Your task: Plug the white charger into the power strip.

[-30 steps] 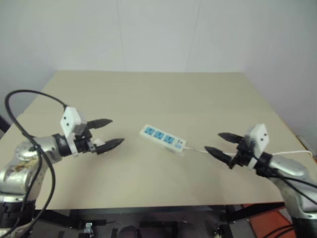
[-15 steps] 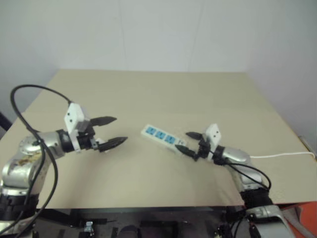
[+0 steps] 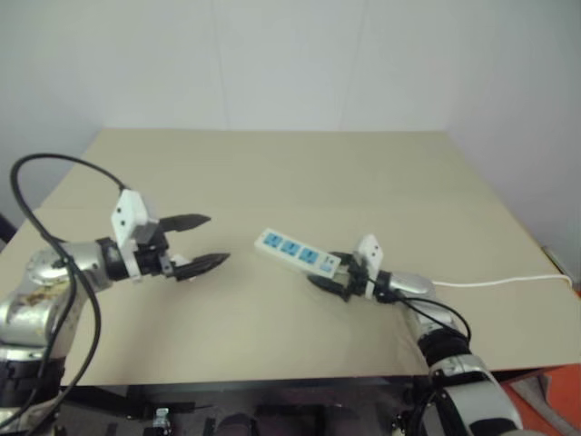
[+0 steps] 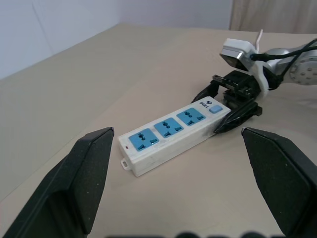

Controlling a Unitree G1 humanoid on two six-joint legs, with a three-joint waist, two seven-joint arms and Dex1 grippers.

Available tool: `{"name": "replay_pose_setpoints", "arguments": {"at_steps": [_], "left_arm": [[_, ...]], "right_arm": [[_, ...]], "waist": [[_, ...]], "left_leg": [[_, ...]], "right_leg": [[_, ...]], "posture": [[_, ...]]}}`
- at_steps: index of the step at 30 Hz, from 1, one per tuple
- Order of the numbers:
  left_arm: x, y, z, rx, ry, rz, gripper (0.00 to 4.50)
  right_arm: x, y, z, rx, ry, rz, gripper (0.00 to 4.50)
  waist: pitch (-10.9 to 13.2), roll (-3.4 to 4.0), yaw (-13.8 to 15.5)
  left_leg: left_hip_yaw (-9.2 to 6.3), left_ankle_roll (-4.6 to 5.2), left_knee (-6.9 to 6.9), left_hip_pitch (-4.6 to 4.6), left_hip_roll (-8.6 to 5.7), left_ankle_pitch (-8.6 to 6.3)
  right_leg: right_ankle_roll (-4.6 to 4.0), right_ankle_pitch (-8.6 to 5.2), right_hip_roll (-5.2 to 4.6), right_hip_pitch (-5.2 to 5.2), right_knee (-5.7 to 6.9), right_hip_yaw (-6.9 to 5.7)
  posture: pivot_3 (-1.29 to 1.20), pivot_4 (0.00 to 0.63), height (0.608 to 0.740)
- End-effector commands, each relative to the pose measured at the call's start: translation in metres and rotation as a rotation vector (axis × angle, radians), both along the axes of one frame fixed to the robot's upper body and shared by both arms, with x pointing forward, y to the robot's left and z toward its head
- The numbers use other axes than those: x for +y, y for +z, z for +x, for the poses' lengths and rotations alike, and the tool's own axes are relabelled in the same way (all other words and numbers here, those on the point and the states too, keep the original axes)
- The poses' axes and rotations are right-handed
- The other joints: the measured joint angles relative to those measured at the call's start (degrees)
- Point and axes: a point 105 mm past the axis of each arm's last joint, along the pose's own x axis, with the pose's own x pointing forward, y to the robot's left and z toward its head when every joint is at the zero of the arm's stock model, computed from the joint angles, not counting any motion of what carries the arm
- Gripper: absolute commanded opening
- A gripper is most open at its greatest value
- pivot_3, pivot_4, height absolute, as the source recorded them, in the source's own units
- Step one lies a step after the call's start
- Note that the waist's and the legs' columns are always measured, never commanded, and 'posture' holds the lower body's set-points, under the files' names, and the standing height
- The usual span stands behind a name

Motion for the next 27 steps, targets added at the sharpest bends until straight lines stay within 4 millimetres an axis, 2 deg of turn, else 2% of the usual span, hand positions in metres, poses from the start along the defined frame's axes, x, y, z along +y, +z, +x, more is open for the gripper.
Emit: {"name": "replay_pose_setpoints", "arguments": {"at_steps": [1, 6, 11, 16, 19, 21, 23, 27], "left_arm": [[0.001, 0.016, -0.003, -0.071, -0.016, 0.016, 4.50], [0.002, 0.016, -0.003, -0.072, -0.021, 0.027, 4.50], [0.003, 0.015, 0.003, -0.068, -0.026, 0.060, 4.50], [0.008, 0.019, 0.028, -0.026, -0.021, 0.202, 4.50], [0.009, 0.043, 0.037, -0.070, -0.115, 0.275, 4.50], [0.012, 0.055, 0.046, -0.111, -0.152, 0.349, 4.50], [0.014, 0.061, 0.050, -0.125, -0.199, 0.404, 4.50], [0.017, 0.072, 0.071, -0.221, -0.218, 0.623, 4.50]], "right_arm": [[0.010, 0.000, 0.001, -0.018, 0.045, -0.008, 4.49], [0.016, -0.011, -0.006, 0.010, 0.114, -0.041, 4.49], [0.016, -0.017, -0.006, 0.020, 0.120, -0.073, 3.45], [0.015, 0.006, 0.001, -0.074, 0.119, -0.047, 3.44], [0.017, 0.036, -0.002, -0.178, 0.157, 0.014, 3.44], [0.018, 0.046, -0.009, -0.238, 0.202, 0.039, 3.44], [0.018, 0.047, -0.018, -0.252, 0.261, 0.029, 3.44], [0.022, 0.037, -0.042, -0.225, 0.413, -0.013, 3.44]], "waist": [[0.00, 0.00, -0.21], [0.00, 0.00, -0.81], [0.00, 0.00, -1.20], [0.00, -0.01, -1.17], [0.08, 0.02, -1.15], [0.12, 0.05, -1.30], [0.14, 0.07, -1.20], [0.14, 0.07, -0.86]], "left_leg": [[0.00, 0.00, 0.00, 0.00, 0.00, 0.00], [-0.02, -0.01, -0.01, 0.05, 0.01, 0.00], [-0.03, -0.01, -0.03, 0.14, 0.02, 0.00], [0.00, -0.04, -0.04, 0.31, 0.00, 0.02], [0.05, -0.04, -0.08, 0.16, -0.02, 0.02], [0.19, -0.06, -0.07, -0.09, -0.02, 0.03], [0.30, -0.07, -0.05, -0.27, -0.02, 0.04], [0.34, -0.07, -0.03, -0.59, -0.01, 0.05]], "right_leg": [[0.00, 0.00, 0.00, 0.00, 0.00, 0.00], [0.00, 0.00, -0.01, 0.05, 0.00, 0.00], [0.00, 0.00, 0.00, 0.11, 0.01, 0.00], [-0.02, -0.01, 0.01, 0.24, 0.06, -0.01], [-0.01, -0.01, 0.02, 0.10, 0.03, -0.01], [-0.01, -0.01, 0.04, -0.11, 0.01, -0.04], [-0.01, -0.01, 0.05, -0.28, 0.07, -0.03], [0.00, -0.02, 0.08, -0.51, 0.13, -0.10]], "posture": [[0.00, 0.150, 0.740], [0.00, 0.150, 0.740], [0.00, 0.150, 0.740], [0.00, 0.150, 0.740], [0.00, 0.150, 0.740], [0.00, 0.150, 0.740], [0.00, 0.150, 0.740], [0.00, 0.150, 0.740]]}}
